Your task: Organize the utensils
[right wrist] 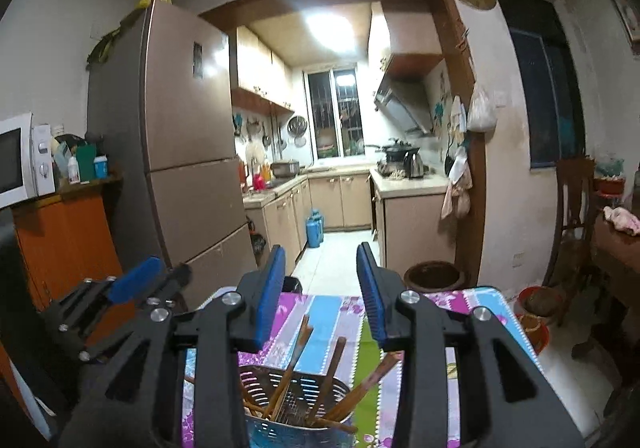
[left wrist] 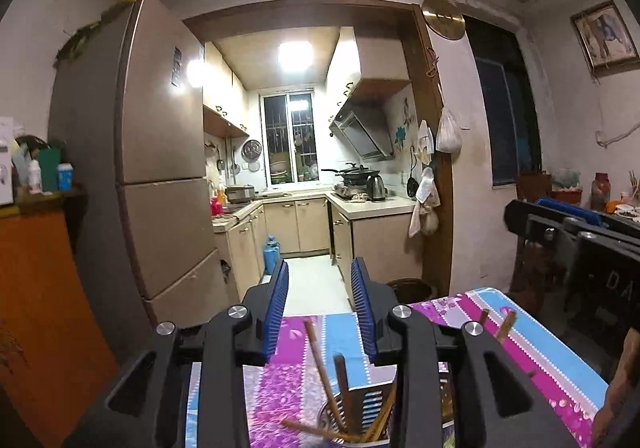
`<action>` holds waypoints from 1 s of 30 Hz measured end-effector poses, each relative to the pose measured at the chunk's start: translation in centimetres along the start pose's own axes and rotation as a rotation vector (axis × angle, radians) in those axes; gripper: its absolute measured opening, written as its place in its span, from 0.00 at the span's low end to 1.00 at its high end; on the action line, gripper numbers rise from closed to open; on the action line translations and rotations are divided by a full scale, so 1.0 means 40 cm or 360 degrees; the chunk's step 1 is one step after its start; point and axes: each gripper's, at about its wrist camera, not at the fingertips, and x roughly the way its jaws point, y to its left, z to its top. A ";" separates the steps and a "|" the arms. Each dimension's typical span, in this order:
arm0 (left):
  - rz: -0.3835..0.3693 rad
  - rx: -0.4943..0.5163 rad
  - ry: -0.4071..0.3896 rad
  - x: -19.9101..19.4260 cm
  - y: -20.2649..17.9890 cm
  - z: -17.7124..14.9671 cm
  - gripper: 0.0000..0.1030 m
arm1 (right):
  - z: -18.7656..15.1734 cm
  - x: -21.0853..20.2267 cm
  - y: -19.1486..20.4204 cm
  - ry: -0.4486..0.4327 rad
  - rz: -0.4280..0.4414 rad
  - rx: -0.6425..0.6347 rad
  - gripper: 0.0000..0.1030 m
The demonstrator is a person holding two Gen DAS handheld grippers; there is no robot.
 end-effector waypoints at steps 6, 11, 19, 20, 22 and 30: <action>0.0122 0.0099 -0.0018 -0.196 -0.006 -0.047 0.67 | -0.076 -0.214 0.009 -0.0015 0.0040 -0.0043 0.48; 0.0063 0.0117 -0.0092 -0.415 0.005 -0.128 0.96 | -0.195 -0.453 0.018 -0.0196 -0.0081 -0.0109 0.95; 0.0059 -0.0007 0.0121 -0.586 0.011 -0.211 0.96 | -0.269 -0.591 -0.017 -0.0081 -0.0203 0.0037 0.95; 0.0063 0.0006 0.0115 -0.601 0.005 -0.219 0.96 | -0.280 -0.601 -0.016 -0.0080 -0.0224 0.0032 0.95; 0.0046 0.0028 0.0143 -0.613 -0.010 -0.230 0.96 | -0.301 -0.608 -0.014 -0.0045 -0.0259 0.0042 0.95; -0.0020 0.0018 0.0125 -0.684 -0.029 -0.275 0.96 | -0.337 -0.633 0.026 -0.0071 -0.0469 -0.0006 0.95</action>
